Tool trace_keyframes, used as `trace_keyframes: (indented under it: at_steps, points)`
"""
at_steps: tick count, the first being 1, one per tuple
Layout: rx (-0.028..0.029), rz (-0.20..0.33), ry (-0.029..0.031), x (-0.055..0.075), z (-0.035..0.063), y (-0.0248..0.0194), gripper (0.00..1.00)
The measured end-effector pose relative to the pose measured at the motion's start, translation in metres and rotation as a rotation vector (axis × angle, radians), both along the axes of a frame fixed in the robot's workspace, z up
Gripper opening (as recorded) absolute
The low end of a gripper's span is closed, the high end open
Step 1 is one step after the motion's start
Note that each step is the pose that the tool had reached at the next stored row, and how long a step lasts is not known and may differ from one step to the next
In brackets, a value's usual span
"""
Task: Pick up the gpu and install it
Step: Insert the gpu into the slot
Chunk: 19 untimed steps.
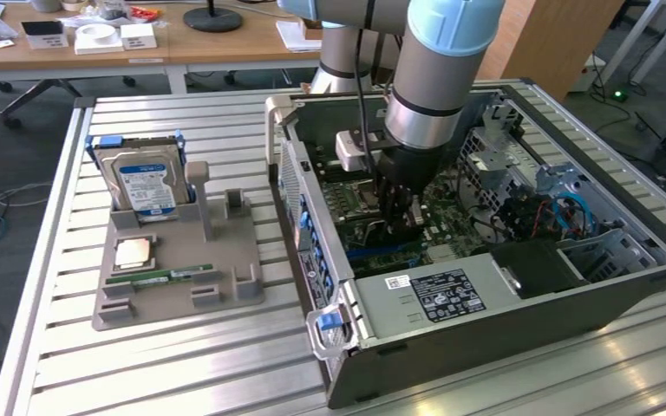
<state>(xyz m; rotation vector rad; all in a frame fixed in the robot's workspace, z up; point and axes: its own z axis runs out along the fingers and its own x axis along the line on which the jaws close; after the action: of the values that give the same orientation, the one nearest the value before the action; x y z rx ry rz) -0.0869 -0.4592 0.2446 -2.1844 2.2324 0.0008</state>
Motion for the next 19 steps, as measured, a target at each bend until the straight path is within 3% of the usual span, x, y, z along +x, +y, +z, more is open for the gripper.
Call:
trace_keyframes:
  at_steps: [19]
  points:
    - [0.0000, 0.000, 0.0000, -0.0002, -0.0025, 0.0000, 0.26]
